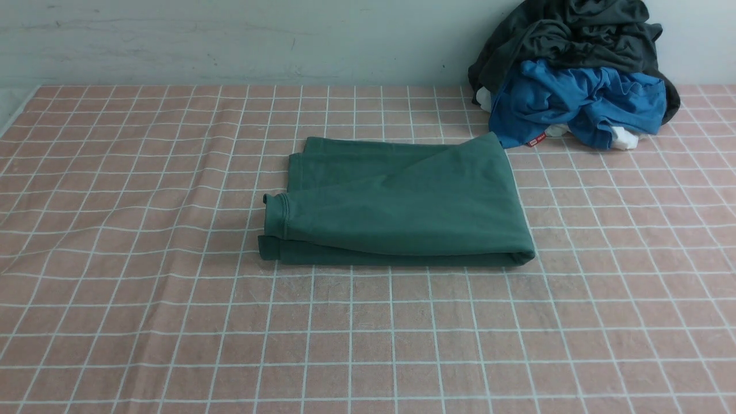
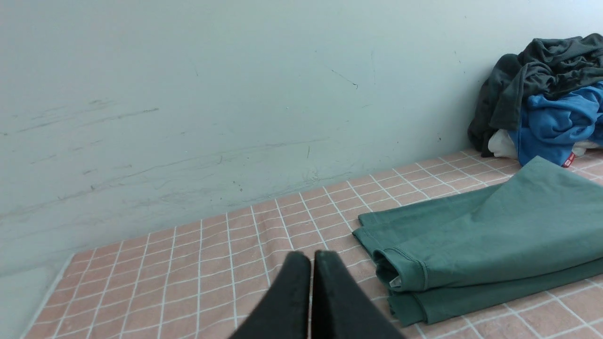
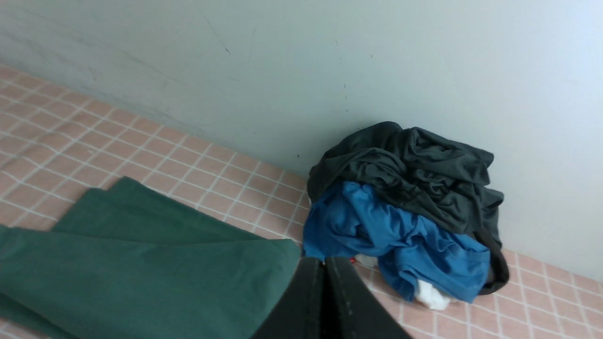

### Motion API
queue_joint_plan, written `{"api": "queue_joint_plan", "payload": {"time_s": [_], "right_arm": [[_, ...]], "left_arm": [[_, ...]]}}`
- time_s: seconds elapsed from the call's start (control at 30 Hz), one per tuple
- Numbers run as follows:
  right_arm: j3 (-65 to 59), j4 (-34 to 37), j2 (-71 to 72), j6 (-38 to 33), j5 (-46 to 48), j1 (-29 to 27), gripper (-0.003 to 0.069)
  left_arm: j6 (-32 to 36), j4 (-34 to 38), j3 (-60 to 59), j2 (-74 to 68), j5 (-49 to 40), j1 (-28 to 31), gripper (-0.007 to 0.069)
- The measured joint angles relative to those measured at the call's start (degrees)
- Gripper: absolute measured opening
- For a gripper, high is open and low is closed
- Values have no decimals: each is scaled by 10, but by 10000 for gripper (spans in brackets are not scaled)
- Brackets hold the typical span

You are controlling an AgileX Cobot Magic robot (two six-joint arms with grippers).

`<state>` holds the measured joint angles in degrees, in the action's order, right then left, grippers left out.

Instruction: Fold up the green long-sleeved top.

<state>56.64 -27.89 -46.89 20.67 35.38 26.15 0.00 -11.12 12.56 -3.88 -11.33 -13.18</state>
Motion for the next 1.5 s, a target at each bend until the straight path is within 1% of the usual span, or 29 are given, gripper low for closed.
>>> {"api": "queue_joint_plan", "payload": {"time_s": [0.03, 0.1, 0.17, 0.3, 0.43, 0.53, 0.67, 0.73, 0.77, 0.83, 0.87, 1.03, 1.13, 1.2, 1.23, 1.33, 1.43, 1.5], "right_arm": [[-22, -6, 16, 20, -20, 0, -14], [-154, -25, 116, 90, -90, 0, -14], [-235, -36, 181, 140, -130, 0, -14], [-347, -65, 270, 199, -187, 0, -14], [-411, -102, 317, 209, -269, 0, -14], [-464, -156, 341, 211, -347, 0, -14], [-509, -207, 343, 212, -397, 0, -14], [-525, -226, 343, 212, -404, 0, -14], [-539, -248, 343, 212, -402, 0, -14], [-553, -256, 343, 218, -393, 0, -14], [-554, -256, 343, 219, -391, 0, -14], [-582, -233, 366, 286, -326, -8, -14], [-582, -196, 399, 311, -282, -48, -14], [-583, -187, 416, 322, -265, -75, -14], [-583, -185, 431, 328, -260, -98, -14], [-583, -184, 458, 330, -256, -136, -14], [-583, -176, 470, 322, -256, -157, -14], [-583, -126, 474, 284, -253, -168, -14]], "left_arm": [[0, -1, 0, 0, 0, 0, -3], [0, -5, 0, 0, 0, 0, -3], [0, -5, 0, 0, 0, 0, -3], [0, -5, 0, 0, 0, 0, -3], [0, -5, 0, 0, 0, 0, -3], [0, -5, 0, 0, 0, 0, -3], [0, -5, 0, 0, 0, 0, -3], [0, -5, 0, 0, 0, 0, -3], [0, -5, 0, 0, 0, 0, -3], [0, -5, 0, 0, 0, 0, -3], [0, -5, 0, 0, 0, 0, -3], [0, -5, 0, 0, 0, 0, -3], [0, -5, 0, 0, 0, 0, -3], [0, -5, 0, 0, 0, 0, -3], [0, -5, 0, 0, 0, 0, -3], [0, -5, 0, 0, 0, 0, -3], [0, -5, 0, 0, 0, 0, -3], [0, -5, 0, 0, 0, 0, -3]]}}
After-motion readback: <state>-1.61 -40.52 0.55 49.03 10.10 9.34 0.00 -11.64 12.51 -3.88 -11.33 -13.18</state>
